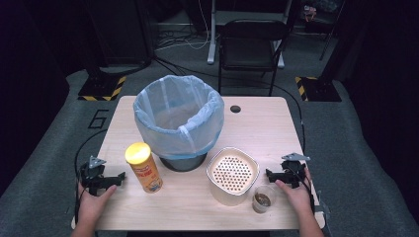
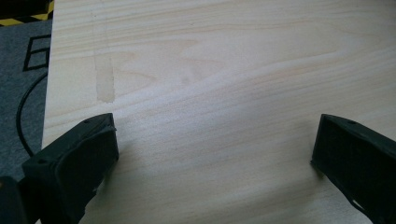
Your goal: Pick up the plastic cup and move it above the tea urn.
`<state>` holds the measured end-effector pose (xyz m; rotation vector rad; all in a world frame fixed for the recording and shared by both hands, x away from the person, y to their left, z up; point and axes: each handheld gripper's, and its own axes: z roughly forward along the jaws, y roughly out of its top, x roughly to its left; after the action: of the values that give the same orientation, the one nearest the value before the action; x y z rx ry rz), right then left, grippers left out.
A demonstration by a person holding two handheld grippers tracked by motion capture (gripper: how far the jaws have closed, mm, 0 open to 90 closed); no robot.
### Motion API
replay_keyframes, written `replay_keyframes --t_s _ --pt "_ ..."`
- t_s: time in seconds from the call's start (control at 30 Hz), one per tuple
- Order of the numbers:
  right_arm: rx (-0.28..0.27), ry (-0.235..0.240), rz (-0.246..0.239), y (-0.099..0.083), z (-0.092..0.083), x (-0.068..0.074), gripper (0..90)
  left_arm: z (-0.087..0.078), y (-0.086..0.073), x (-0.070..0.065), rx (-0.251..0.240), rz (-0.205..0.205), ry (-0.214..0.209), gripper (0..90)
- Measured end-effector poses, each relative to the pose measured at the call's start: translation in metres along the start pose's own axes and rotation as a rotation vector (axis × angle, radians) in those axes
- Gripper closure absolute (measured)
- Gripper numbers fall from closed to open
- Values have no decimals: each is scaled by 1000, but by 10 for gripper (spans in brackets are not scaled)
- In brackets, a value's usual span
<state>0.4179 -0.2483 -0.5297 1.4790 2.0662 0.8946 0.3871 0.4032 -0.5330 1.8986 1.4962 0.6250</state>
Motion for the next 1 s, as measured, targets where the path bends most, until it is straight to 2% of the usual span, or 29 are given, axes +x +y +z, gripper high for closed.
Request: replay_keyframes --t_s 0.03,0.07,0.1,0.4,0.47,0.5,0.77,0.8,0.83,0.87,1.0 --pt "0 0 0 0 0 0 0 0 0 0 0 0 0 1" --pt "5 6 -11 0 -1 0 0 0 0 -2 -8 21 -28 1" --pt "5 6 -11 0 -1 0 0 -1 -1 -4 2 65 -51 1" --pt "3 13 -24 -2 -3 -1 16 -6 -6 -22 10 126 -123 0" --pt "-8 5 -1 -3 -3 1 30 -7 -6 -24 7 130 -130 1" --pt "-8 5 -1 -3 -3 1 30 -8 -6 -24 23 145 -146 1" --pt "-6 14 -17 -3 -4 1 43 -8 -8 -27 3 140 -136 2" --pt "-13 17 -26 -4 -5 0 93 -10 -8 -28 22 136 -142 2" --pt "-13 17 -26 -4 -5 0 93 -10 -8 -28 22 136 -142 2" --pt "-30 24 -22 -4 -7 2 152 -10 -8 -28 22 135 -140 2" --pt "-31 25 -27 -5 -8 2 166 -9 -9 -29 8 130 -134 2"
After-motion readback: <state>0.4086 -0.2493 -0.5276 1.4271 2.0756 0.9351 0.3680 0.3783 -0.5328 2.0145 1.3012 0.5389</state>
